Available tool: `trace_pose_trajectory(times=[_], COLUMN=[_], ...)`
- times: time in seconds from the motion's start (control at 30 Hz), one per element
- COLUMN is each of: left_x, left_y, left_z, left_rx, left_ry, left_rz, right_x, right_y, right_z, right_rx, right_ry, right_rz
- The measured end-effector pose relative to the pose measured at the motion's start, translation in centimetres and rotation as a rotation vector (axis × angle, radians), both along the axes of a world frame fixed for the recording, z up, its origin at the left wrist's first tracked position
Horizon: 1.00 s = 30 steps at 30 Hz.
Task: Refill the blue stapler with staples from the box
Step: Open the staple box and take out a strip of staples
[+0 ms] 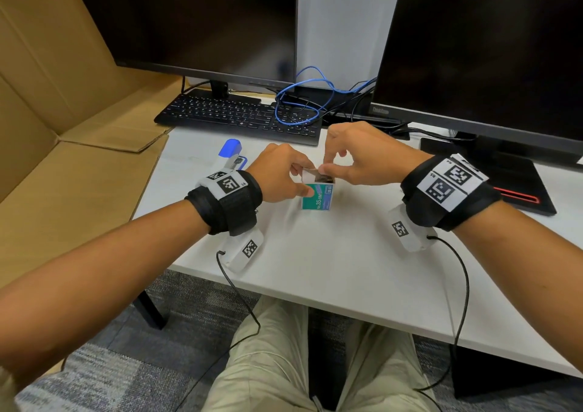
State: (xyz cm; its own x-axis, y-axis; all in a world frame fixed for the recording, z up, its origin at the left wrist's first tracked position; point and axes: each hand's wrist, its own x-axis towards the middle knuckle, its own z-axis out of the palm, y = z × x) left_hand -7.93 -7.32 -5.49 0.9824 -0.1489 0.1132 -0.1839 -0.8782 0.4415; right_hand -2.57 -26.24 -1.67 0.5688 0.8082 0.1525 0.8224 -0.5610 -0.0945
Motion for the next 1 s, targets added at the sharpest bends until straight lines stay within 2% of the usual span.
trace_pose_trajectory(times=[0.23,0.43,0.67,0.83,1.0], left_x=[0.3,0.4,1.7,2.2,2.5], left_y=[0.1,0.2,-0.4,-0.5,-0.1], left_z=[-0.3,0.7,1.8,2.0,1.8], left_rx=[-0.065,0.206,0.441,0.446,0.367], left_ry=[0.029,0.058,0.124,0.133,0.11], left_rz=[-0.031,-0.242,-0.316,-0.356,-0.298], right_x=[0.4,0.1,-0.1,-0.1,-0.1], right_y=[-0.9,-1.0,-0.9,-0.8,-0.8], right_z=[0.1,-0.3,0.1,0.3,0.1], right_rx=[-0.053,-0.033,-0.061,-0.102,-0.125], right_ry=[-0.03,0.052,0.094,0.111,0.109], right_rz=[-0.017,0.007,0.015,0.024,0.05])
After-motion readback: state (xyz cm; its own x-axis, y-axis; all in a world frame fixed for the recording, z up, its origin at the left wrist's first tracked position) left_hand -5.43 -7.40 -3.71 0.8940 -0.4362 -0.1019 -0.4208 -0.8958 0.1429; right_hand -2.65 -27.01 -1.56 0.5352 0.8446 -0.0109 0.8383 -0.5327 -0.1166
